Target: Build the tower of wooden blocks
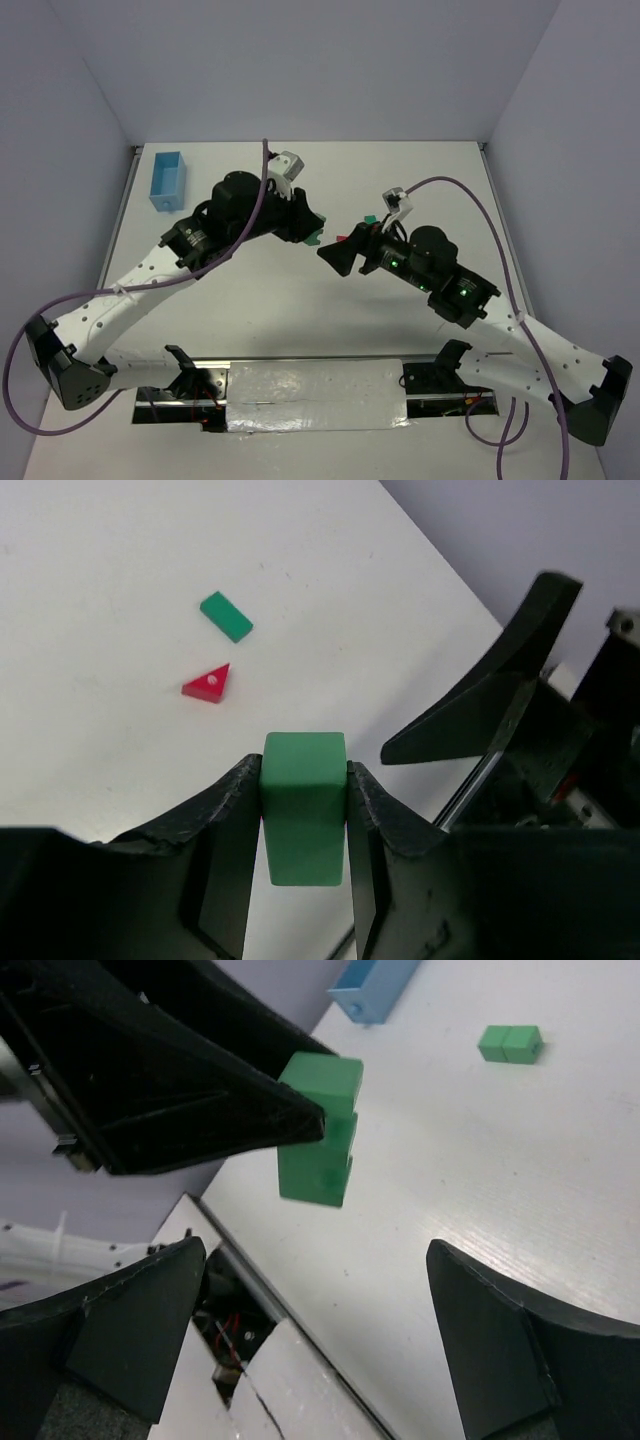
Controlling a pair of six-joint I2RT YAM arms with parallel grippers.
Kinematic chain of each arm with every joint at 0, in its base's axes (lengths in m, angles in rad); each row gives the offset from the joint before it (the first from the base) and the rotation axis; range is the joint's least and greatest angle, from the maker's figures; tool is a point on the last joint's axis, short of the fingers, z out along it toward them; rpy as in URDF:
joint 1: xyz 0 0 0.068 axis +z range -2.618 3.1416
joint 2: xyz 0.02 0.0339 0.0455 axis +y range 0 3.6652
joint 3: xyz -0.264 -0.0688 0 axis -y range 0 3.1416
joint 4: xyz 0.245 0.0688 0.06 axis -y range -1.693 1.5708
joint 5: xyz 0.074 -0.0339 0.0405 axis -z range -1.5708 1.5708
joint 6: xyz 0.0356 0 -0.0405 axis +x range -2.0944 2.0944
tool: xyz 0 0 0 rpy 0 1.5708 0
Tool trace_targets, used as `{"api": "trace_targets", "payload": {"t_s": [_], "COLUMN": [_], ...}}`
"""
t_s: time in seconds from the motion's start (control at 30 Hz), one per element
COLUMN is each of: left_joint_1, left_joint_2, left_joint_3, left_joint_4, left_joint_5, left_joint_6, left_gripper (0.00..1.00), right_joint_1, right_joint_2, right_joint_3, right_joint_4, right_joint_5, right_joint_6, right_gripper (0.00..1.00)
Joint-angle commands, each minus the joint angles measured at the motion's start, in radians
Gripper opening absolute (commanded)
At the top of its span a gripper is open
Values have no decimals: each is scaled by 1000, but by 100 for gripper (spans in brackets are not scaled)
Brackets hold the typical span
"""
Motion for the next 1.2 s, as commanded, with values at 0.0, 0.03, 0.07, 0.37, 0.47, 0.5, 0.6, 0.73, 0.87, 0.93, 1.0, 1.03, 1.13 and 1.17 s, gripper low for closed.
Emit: {"api": "trace_targets", "payload": {"t_s": [0.0,0.03,0.07,0.37,0.47,0.5,0.6,0.73,0.87,0.93,1.0,1.03,1.13,1.17], "left_joint_1": [7,7,7,1,1,1,-2,-13,-15,-21,-24,-25,-28,-27], "left_joint_2": [10,1,-21,-156,-174,-177,-176,-187,-205,-214,-219,-222,-222,-222], "left_joint_3": [88,89,88,25,5,-6,-23,-55,-101,-110,-118,-119,-124,-124], "left_joint_4": [-60,-63,-63,1,47,63,124,214,332,389,412,420,419,412], "left_joint_5": [178,247,281,632,616,621,656,688,734,754,756,760,753,751], "left_joint_6": [248,306,329,544,569,567,549,509,452,405,394,386,389,392], "left_gripper": [0,0,0,0,0,0,0,0,0,0,0,0,0,0], "right_joint_1": [-62,-84,-111,-296,-283,-277,-239,-198,-179,-167,-142,-136,-113,-106], "right_joint_2": [-53,-79,-90,-67,-65,-72,-99,-113,-108,-92,-64,-55,-38,-33], "right_joint_3": [40,31,25,-104,-236,-265,-262,-296,-328,-327,-317,-313,-291,-293], "right_joint_4": [-43,-28,-13,315,663,737,701,759,804,807,822,816,784,803], "right_joint_5": [-154,-264,-334,-814,-813,-798,-703,-604,-525,-500,-492,-488,-469,-463], "right_joint_6": [-46,-46,-39,437,757,832,855,941,992,997,1000,1000,987,989], "right_gripper": [98,98,97,100,100,100,100,100,100,100,100,100,99,98]}}
